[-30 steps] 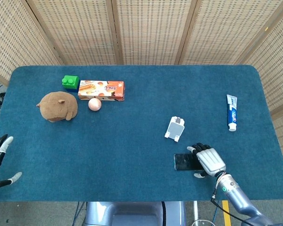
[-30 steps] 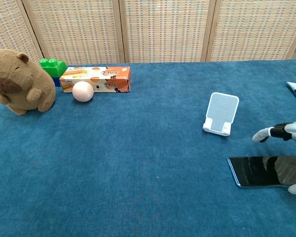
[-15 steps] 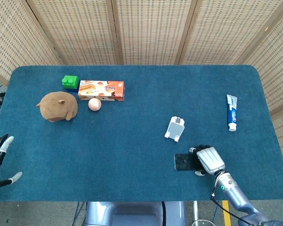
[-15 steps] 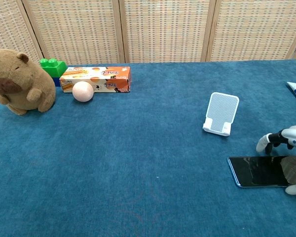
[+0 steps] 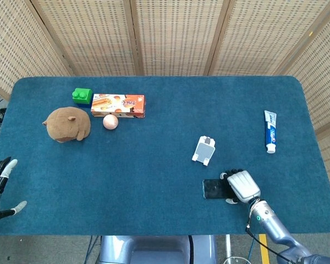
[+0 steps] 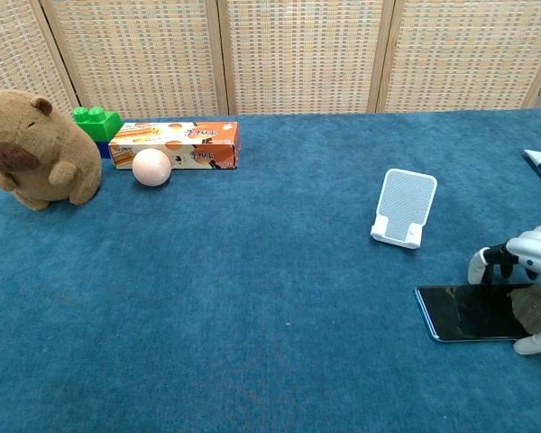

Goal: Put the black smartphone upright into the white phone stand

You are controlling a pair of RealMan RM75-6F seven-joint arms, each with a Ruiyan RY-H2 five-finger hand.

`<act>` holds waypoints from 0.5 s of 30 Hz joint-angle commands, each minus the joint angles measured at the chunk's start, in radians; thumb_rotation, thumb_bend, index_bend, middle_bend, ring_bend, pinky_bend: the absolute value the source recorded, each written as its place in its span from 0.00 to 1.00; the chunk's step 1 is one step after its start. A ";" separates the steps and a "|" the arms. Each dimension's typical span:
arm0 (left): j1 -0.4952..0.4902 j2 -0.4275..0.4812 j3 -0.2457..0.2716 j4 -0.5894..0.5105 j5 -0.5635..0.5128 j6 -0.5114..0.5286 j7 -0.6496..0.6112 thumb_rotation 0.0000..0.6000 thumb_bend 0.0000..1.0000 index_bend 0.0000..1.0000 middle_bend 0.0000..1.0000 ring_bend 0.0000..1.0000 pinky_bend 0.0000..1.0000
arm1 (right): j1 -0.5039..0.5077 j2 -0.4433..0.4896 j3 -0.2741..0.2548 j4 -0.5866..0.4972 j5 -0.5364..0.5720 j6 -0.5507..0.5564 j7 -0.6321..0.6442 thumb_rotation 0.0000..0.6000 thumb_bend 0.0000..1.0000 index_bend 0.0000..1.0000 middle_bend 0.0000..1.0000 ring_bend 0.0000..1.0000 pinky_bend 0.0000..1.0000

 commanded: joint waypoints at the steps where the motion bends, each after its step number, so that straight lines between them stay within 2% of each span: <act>1: 0.000 0.000 0.000 -0.001 0.000 0.000 0.001 1.00 0.00 0.00 0.00 0.00 0.00 | 0.006 -0.003 -0.022 0.028 -0.055 0.021 0.083 1.00 0.44 0.41 0.50 0.45 0.51; 4: -0.001 0.000 0.000 -0.002 -0.001 -0.002 0.003 1.00 0.00 0.00 0.00 0.00 0.00 | 0.005 0.006 -0.033 0.038 -0.100 0.060 0.133 1.00 0.51 0.42 0.52 0.47 0.52; 11: -0.001 0.001 0.000 -0.002 -0.001 -0.001 0.000 1.00 0.00 0.00 0.00 0.00 0.00 | 0.002 0.057 -0.041 -0.006 -0.165 0.142 0.151 1.00 0.52 0.43 0.52 0.47 0.52; 15: 0.000 0.003 0.001 -0.002 0.001 0.001 -0.003 1.00 0.00 0.00 0.00 0.00 0.00 | 0.010 0.099 -0.025 -0.045 -0.204 0.194 0.096 1.00 0.52 0.43 0.52 0.47 0.52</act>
